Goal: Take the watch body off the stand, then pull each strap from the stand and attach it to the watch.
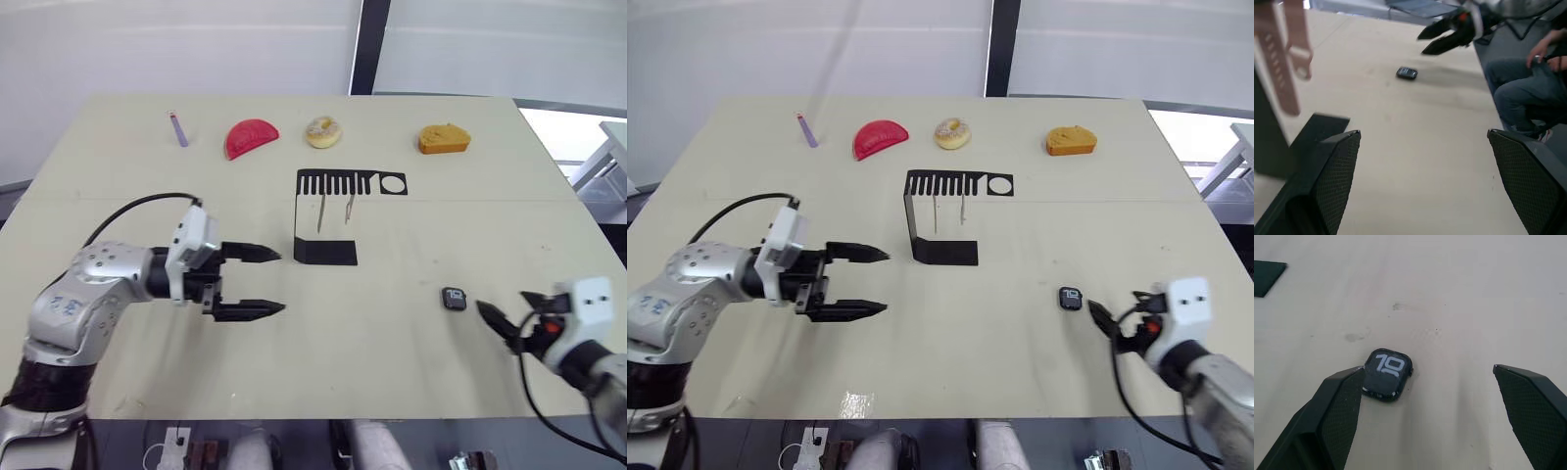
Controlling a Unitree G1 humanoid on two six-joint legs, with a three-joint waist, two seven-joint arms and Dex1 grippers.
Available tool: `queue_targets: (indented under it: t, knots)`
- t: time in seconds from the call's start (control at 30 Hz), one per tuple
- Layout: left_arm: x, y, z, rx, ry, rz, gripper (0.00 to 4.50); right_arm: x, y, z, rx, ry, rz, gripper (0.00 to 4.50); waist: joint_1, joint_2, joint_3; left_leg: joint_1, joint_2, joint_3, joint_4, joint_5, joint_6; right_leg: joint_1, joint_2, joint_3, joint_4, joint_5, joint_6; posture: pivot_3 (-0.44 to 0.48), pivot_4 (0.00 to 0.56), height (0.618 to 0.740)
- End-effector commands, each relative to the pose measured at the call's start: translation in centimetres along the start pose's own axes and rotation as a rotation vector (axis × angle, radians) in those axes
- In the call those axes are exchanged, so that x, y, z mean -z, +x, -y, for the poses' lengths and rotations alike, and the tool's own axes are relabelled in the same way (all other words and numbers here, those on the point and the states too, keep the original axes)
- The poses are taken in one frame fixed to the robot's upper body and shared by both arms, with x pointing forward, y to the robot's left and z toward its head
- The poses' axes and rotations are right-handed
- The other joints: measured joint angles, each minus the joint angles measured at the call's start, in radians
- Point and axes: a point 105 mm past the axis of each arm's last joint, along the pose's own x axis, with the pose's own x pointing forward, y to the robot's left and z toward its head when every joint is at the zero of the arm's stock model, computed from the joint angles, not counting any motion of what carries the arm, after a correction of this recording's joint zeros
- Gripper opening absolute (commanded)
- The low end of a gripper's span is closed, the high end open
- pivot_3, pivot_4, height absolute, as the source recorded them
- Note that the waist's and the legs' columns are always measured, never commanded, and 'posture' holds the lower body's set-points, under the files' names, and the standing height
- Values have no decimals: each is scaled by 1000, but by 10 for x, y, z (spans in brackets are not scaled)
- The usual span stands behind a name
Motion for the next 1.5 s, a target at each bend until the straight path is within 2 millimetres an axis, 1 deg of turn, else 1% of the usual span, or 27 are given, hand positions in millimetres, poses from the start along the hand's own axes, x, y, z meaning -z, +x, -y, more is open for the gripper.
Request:
queue_targets:
  t: [0.03, 0.13, 0.2, 0.27, 0.3, 0.37, 0.43, 0.47, 0.6, 0.63, 0.67, 0.73, 0.77, 0.83, 0.87, 0.93, 1.0, 1.1, 1.2, 1.27, 1.37, 1.5]
  knots:
    - [6, -39, -14, -150, -53, -16, 4500, -12, -37, 13, -71, -64, 8, 4468, 4, -1, 0, 1, 0, -1, -1, 0, 0, 1, 0, 0, -1, 0, 0, 0, 150, 737]
    - [21, -76, -24, -284, -97, -67, 4500, -4, -70, 30, -69, -93, -59, 4468, 7, -1, -1, 1, 0, 0, -1, -1, 1, 2, 0, -1, -3, 0, 0, 0, 150, 737]
    - [27, -96, -29, -366, -103, -89, 4500, -1, -87, 40, -53, -94, -84, 4468, 10, -2, -1, 0, 0, 0, -2, -2, 2, 2, 0, -1, -5, 0, 0, 0, 150, 737]
    - [29, -109, -33, -422, -99, -98, 4500, 1, -97, 45, -41, -97, -92, 4468, 13, -2, -1, 0, 0, 0, -2, -2, 2, 2, 0, -1, -6, 0, 0, 0, 150, 737]
    - [30, -112, -35, -438, -94, -96, 4500, 1, -99, 47, -37, -100, -90, 4468, 15, -2, -1, 0, 0, 0, -2, -3, 3, 2, -1, -1, -6, 0, 0, 0, 150, 737]
    - [29, -110, -37, -447, -76, -86, 4500, -2, -99, 48, -30, -108, -69, 4468, 18, -3, -1, 0, 0, 0, -2, -3, 3, 2, -1, -1, -7, 0, 0, 0, 150, 737]
    - [26, -99, -37, -432, -56, -68, 4500, -5, -92, 44, -50, -115, -40, 4468, 19, -3, -1, 0, 0, 0, -2, -4, 3, 2, -2, -1, -7, 0, 0, 0, 150, 737]
    - [24, -85, -34, -411, -42, -49, 4500, -8, -85, 36, -79, -120, -21, 4468, 20, -3, -1, 1, 0, 0, -2, -4, 2, 2, -2, -1, -6, 0, 0, 0, 150, 737]
    - [18, -48, -27, -391, -7, -5, 4500, -18, -66, 7, -173, -127, 46, 4468, 20, -3, -1, 0, 0, 0, -2, -4, 2, 3, -2, -1, -5, 1, 1, 0, 150, 737]
    - [14, -33, -23, -394, -4, 25, 4500, -23, -57, -11, -231, -130, 78, 4468, 21, -3, -1, 0, 0, 0, -2, -4, 2, 3, -1, -1, -5, 1, 1, 0, 150, 737]
    - [11, -23, -21, -398, -3, 45, 4500, -27, -52, -23, -270, -131, 99, 4468, 21, -3, -1, 0, 0, -1, -2, -4, 1, 3, -1, -1, -5, 1, 1, 0, 150, 737]
    - [7, -5, -22, -460, -20, 75, 4500, -37, -40, -51, -354, -135, 149, 4468, 20, -2, -1, 0, 0, 0, -1, -4, 1, 3, -1, -1, -4, 1, 1, 0, 150, 737]
    - [7, -1, -24, -485, -28, 79, 4500, -39, -37, -59, -374, -135, 162, 4468, 19, -2, -1, 0, 0, 0, -1, -3, 1, 3, -1, -1, -3, 1, 1, 0, 150, 737]
    - [7, 13, -28, -555, -33, 83, 4500, -50, -27, -82, -444, -139, 212, 4468, 18, -3, -1, 0, 0, 0, 0, -3, 0, 5, -1, -1, -2, 1, 1, 0, 150, 737]
    - [7, 17, -30, -580, -37, 84, 4500, -53, -23, -90, -468, -138, 229, 4468, 18, -3, -1, 0, 0, 0, 0, -3, 0, 5, -1, -1, -2, 1, 1, 0, 150, 737]
    - [4, 30, -32, -604, -11, 93, 4500, -65, -14, -111, -539, -144, 278, 4468, 18, -3, -1, 1, 0, 0, 0, -3, 0, 7, 0, -1, -2, 1, 1, 0, 150, 737]
    - [0, 43, -39, -639, -2, 109, 4500, -76, -4, -129, -603, -148, 316, 4468, 19, -3, -1, 2, 0, 0, 1, -2, 0, 7, -1, -1, -2, 1, 1, 0, 150, 737]
    - [-1, 55, -46, -667, -12, 116, 4500, -86, 8, -141, -645, -161, 338, 4468, 21, -3, -1, 3, -1, -1, 3, -2, 0, 6, -1, -1, -1, 1, 1, 0, 150, 737]
    - [0, 66, -50, -646, -35, 124, 4500, -92, 21, -153, -675, -173, 349, 4468, 22, -3, -1, 1, -1, -1, 4, -2, 0, 3, -1, -1, -1, 1, 1, 0, 150, 737]
    - [1, 70, -53, -643, -33, 124, 4500, -93, 26, -155, -678, -173, 348, 4468, 22, -3, -1, 0, -1, -1, 6, -2, 1, 2, -1, -1, 1, 1, 1, 0, 150, 737]
    - [1, 83, -59, -641, -8, 113, 4500, -94, 33, -159, -680, -180, 346, 4468, 22, -3, -1, -1, 0, -1, 8, -2, 1, 1, -1, -1, 2, 1, 1, 0, 150, 737]
    - [0, 93, -65, -685, 19, 117, 4500, -94, 39, -160, -663, -203, 353, 4468, 22, -3, -1, -2, 0, -1, 10, -2, 2, 1, -1, -1, 3, 1, 1, 0, 150, 737]
